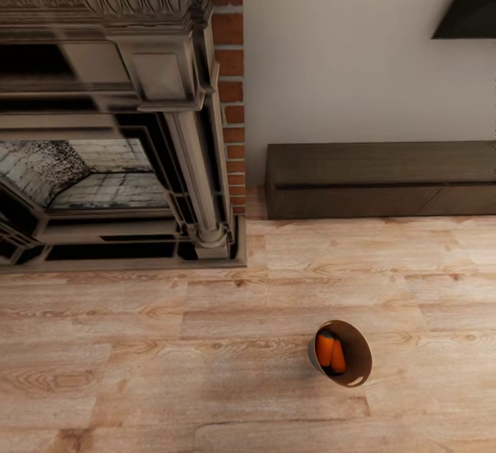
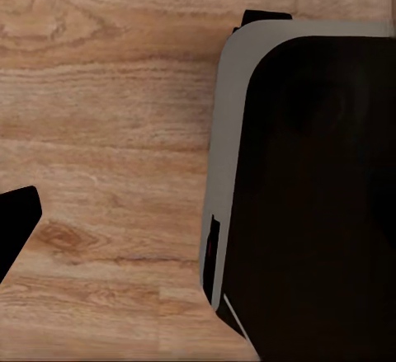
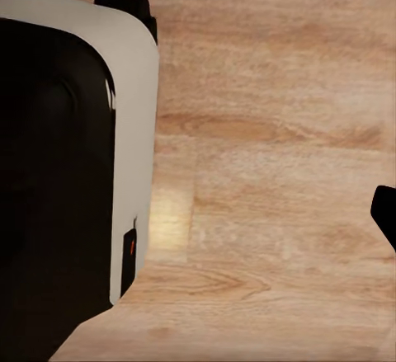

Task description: Put the three can of soda from the living room inside the tash can in the kitchen.

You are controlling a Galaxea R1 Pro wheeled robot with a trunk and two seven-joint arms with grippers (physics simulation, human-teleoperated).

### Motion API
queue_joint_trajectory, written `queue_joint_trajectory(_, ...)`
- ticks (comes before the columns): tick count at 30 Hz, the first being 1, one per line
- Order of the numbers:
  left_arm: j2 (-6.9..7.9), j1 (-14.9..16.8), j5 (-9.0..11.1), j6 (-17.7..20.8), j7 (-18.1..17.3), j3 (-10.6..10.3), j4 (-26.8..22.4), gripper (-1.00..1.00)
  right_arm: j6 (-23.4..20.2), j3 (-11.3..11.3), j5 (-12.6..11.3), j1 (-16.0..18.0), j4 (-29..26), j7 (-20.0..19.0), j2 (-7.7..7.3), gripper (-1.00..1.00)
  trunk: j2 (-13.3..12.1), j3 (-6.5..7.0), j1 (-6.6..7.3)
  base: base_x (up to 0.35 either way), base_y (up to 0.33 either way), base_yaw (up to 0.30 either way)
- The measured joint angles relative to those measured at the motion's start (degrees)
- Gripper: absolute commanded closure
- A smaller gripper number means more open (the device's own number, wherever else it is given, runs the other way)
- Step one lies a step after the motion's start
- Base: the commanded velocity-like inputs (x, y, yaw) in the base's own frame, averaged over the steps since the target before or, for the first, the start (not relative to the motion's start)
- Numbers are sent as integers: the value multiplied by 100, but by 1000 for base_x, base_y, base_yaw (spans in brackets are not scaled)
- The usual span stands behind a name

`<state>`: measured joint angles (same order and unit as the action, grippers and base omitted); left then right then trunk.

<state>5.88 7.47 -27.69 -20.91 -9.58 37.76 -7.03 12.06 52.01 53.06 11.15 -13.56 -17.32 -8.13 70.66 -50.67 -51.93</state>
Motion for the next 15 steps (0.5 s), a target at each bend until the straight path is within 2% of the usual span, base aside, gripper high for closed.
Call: queue_joint_trajectory(15,21,-18,4,-4,20,-2,127,-100,45,10,32,1,208,138,13,-100,-602,405,329,0,0,0)
